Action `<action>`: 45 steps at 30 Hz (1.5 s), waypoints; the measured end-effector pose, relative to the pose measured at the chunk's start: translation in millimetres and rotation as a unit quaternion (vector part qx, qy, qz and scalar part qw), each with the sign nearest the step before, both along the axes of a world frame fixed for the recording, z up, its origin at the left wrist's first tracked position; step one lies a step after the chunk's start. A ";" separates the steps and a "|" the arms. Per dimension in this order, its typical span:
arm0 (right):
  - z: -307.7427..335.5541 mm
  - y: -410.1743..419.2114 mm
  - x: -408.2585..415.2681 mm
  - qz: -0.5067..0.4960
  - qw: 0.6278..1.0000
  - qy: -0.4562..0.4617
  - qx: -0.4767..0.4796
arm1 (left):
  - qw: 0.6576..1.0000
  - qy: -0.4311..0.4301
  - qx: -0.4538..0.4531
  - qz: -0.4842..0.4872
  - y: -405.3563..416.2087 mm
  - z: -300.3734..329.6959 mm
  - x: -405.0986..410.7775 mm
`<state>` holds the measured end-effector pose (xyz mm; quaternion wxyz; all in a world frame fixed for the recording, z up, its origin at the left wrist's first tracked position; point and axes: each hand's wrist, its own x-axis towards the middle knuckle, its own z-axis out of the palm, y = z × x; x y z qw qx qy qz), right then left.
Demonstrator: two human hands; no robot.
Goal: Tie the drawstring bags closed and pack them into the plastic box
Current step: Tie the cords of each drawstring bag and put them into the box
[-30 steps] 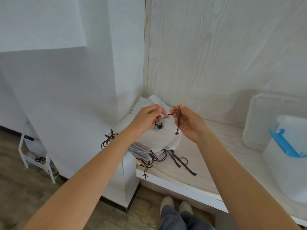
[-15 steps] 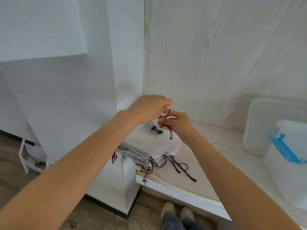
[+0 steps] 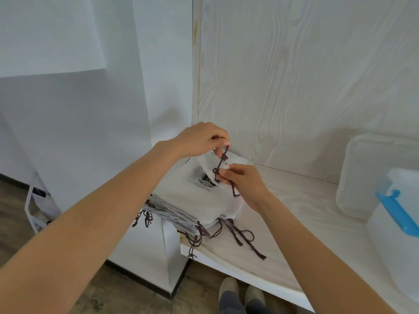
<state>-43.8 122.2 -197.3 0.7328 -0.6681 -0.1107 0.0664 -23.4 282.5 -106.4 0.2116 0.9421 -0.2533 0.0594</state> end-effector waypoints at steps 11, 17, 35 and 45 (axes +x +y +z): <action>8.2 4.7 11.5 0.072 0.996 0.019 -0.050 | 0.997 -0.005 -0.018 0.070 -6.5 -20.8 28.3; 10.6 5.9 12.0 0.053 0.998 0.042 -0.007 | 0.953 -0.241 -0.055 0.177 -2.4 -52.0 9.3; 27.3 6.9 -4.0 0.049 0.997 -0.018 -0.059 | 0.917 -0.019 -0.380 0.118 7.7 -69.3 -39.8; 21.8 20.3 -11.9 -0.028 0.987 -0.113 -0.114 | 0.870 0.017 -0.471 0.143 3.8 -76.6 -46.4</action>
